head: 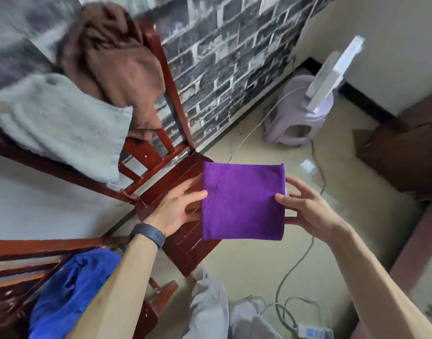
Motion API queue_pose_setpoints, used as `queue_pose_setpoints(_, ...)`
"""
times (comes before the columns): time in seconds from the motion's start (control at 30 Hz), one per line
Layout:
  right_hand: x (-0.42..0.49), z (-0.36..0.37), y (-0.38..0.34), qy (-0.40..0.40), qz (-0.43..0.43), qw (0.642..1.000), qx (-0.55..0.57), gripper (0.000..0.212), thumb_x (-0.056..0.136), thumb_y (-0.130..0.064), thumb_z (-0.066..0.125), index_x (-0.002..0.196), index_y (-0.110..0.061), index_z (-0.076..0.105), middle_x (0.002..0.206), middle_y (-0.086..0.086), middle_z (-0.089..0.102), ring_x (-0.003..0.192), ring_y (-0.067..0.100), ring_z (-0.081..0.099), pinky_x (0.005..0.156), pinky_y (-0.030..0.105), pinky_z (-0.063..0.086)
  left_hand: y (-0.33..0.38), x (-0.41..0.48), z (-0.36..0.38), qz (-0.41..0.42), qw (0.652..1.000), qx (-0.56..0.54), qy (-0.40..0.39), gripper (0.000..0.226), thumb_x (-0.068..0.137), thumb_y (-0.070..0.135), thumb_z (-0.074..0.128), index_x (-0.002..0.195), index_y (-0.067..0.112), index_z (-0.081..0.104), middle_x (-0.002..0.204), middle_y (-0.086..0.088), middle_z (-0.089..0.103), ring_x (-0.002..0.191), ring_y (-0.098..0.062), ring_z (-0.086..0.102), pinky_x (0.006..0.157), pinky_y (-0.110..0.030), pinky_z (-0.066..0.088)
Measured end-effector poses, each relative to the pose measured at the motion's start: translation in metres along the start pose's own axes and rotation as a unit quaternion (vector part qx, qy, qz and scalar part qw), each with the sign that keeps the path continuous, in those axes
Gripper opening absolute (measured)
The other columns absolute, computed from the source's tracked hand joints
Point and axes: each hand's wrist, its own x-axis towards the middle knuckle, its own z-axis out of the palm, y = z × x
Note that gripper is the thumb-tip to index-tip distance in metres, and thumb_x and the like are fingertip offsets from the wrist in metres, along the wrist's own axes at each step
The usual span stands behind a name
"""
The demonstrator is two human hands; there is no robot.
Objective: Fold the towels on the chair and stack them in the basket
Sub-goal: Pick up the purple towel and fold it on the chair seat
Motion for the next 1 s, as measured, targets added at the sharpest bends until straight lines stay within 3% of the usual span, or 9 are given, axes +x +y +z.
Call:
queue_pose_setpoints(0.1, -0.070, -0.024, -0.053, 0.024, -0.061, 0.998, 0.023, 0.050, 0.085, -0.004, 0.072, 0.125, -0.033, 0.065, 0.105, 0.017, 0.066, 0.098, 0.027, 0.067, 0.089, 0.065, 0.052, 0.065, -0.025, 0.063, 0.035, 0.998, 0.035, -0.041, 0.039, 0.090, 0.011, 0.064, 0.124, 0.031, 0.064, 0.117, -0.009, 0.067, 0.098, -0.024, 0.065, 0.079, -0.042, 0.054)
queue_pose_setpoints(0.23, -0.165, -0.063, -0.116, 0.052, -0.157, 0.986, 0.035, 0.052, 0.085, -0.005, 0.071, 0.129, -0.031, 0.063, 0.119, 0.024, 0.066, 0.106, 0.034, 0.067, 0.090, 0.068, 0.050, 0.145, -0.058, 0.158, 0.086, 0.988, 0.089, -0.089, 0.041, 0.089, 0.006, 0.065, 0.121, 0.031, 0.065, 0.111, -0.008, 0.070, 0.092, -0.023, 0.066, 0.084, -0.045, 0.052)
queue_pose_setpoints(0.37, -0.252, -0.110, -0.161, 0.104, -0.259, 0.959, 0.047, 0.050, 0.086, -0.004, 0.069, 0.127, -0.030, 0.064, 0.111, 0.017, 0.072, 0.097, 0.032, 0.071, 0.085, 0.065, 0.053, 0.204, -0.085, 0.260, 0.135, 0.970, 0.128, -0.159, 0.040, 0.085, 0.004, 0.066, 0.114, 0.032, 0.067, 0.105, -0.007, 0.072, 0.089, -0.021, 0.070, 0.082, -0.043, 0.054)
queue_pose_setpoints(0.53, -0.336, -0.174, -0.187, 0.170, -0.352, 0.917, 0.081, 0.050, 0.085, -0.004, 0.070, 0.127, -0.029, 0.064, 0.116, 0.015, 0.072, 0.102, 0.030, 0.071, 0.077, 0.055, 0.058, 0.238, -0.096, 0.380, 0.179, 0.943, 0.147, -0.237, 0.050, 0.082, 0.004, 0.067, 0.129, 0.021, 0.061, 0.107, -0.008, 0.071, 0.091, -0.023, 0.070, 0.069, -0.041, 0.059)
queue_pose_setpoints(0.6, -0.360, -0.198, -0.193, 0.207, -0.375, 0.898, 0.095, 0.049, 0.086, -0.002, 0.069, 0.127, -0.029, 0.064, 0.116, 0.015, 0.072, 0.101, 0.029, 0.071, 0.073, 0.051, 0.060, 0.244, -0.095, 0.424, 0.179, 0.938, 0.143, -0.262, 0.044, 0.084, 0.000, 0.064, 0.122, 0.023, 0.065, 0.105, -0.007, 0.072, 0.088, -0.022, 0.071, 0.068, -0.042, 0.060)
queue_pose_setpoints(0.73, -0.394, -0.246, -0.206, 0.249, -0.401, 0.876, 0.095, 0.046, 0.086, -0.005, 0.070, 0.124, -0.031, 0.066, 0.116, 0.014, 0.072, 0.097, 0.037, 0.072, 0.078, 0.055, 0.060, 0.257, -0.083, 0.498, 0.177, 0.918, 0.152, -0.322, 0.050, 0.079, 0.002, 0.073, 0.124, 0.023, 0.065, 0.114, -0.012, 0.070, 0.098, -0.029, 0.068, 0.092, -0.062, 0.050)
queue_pose_setpoints(0.87, -0.403, -0.292, -0.219, 0.290, -0.412, 0.859, 0.093, 0.045, 0.085, -0.003, 0.072, 0.123, -0.027, 0.068, 0.113, 0.019, 0.072, 0.094, 0.038, 0.072, 0.080, 0.061, 0.058, 0.269, -0.062, 0.556, 0.181, 0.907, 0.176, -0.337, 0.046, 0.082, 0.002, 0.068, 0.123, 0.022, 0.064, 0.101, -0.010, 0.073, 0.084, -0.024, 0.072, 0.068, -0.045, 0.060)
queue_pose_setpoints(1.0, -0.385, -0.340, -0.238, 0.328, -0.420, 0.840, 0.102, 0.043, 0.086, 0.000, 0.070, 0.121, -0.026, 0.068, 0.109, 0.017, 0.073, 0.085, 0.027, 0.072, 0.062, 0.047, 0.061, 0.274, -0.010, 0.609, 0.180, 0.906, 0.178, -0.340, 0.045, 0.085, 0.003, 0.067, 0.126, 0.021, 0.062, 0.109, -0.012, 0.072, 0.088, -0.025, 0.072, 0.065, -0.041, 0.057)
